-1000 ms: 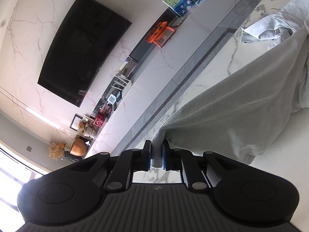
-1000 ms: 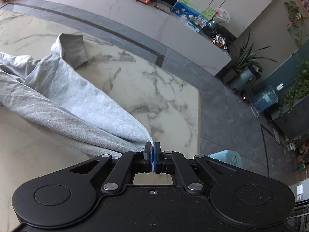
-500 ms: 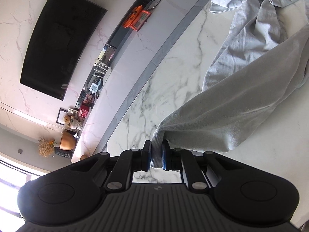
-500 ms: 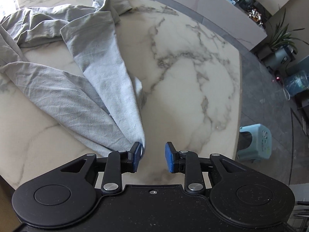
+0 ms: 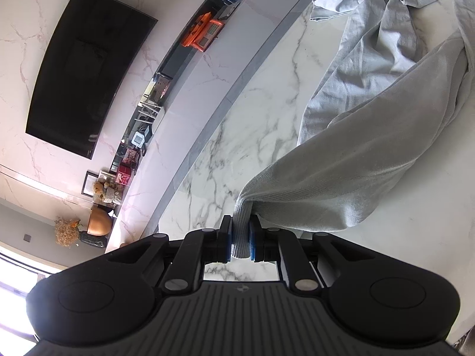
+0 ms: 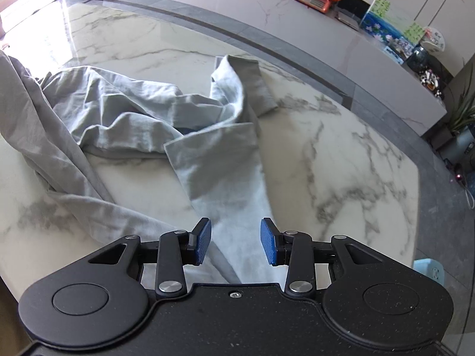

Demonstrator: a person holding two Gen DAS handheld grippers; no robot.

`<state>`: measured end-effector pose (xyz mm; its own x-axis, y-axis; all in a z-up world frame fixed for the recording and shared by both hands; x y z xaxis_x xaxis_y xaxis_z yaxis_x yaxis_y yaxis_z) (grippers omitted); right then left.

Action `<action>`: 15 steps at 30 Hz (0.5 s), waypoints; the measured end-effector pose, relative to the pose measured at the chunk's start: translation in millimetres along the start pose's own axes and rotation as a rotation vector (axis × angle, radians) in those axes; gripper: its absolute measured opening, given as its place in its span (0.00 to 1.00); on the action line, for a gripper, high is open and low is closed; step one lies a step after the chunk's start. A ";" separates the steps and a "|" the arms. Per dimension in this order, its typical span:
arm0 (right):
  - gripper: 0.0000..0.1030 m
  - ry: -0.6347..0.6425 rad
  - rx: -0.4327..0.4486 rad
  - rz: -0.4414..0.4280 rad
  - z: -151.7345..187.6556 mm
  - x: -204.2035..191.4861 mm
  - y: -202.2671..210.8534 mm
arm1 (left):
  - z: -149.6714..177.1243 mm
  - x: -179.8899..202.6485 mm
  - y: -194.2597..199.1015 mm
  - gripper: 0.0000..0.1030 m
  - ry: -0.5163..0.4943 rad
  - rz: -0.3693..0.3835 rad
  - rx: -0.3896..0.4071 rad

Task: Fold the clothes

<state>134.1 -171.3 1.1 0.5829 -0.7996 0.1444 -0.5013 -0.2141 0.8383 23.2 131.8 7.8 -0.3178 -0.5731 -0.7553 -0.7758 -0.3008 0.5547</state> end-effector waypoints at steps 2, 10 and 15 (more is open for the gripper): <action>0.34 0.016 -0.006 -0.019 -12.2 -13.7 -17.5 | 3.8 3.1 1.1 0.10 -0.009 0.008 0.002; 0.42 0.007 -0.054 0.001 -43.4 -33.7 -73.7 | 16.1 6.0 -6.4 0.10 -0.010 0.044 -0.007; 0.31 -0.053 -0.073 0.022 -39.9 -22.8 -84.2 | 17.9 6.2 -14.2 0.10 -0.011 0.051 -0.016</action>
<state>188.6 -112.7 -51.8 0.5369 -0.8324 0.1371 -0.4648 -0.1562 0.8715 22.5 146.2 -11.0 -0.3629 -0.5795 -0.7297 -0.7494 -0.2839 0.5981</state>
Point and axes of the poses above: each gripper's, at about its wrist camera, not at the fingertips, and y roughly against the way its jaws point, x to its right, z to its underside, the point moved 5 cm from there along -y, roughly the way its jaws point, and after that the axes turned 6 degrees about x, right-handed, at the moved point
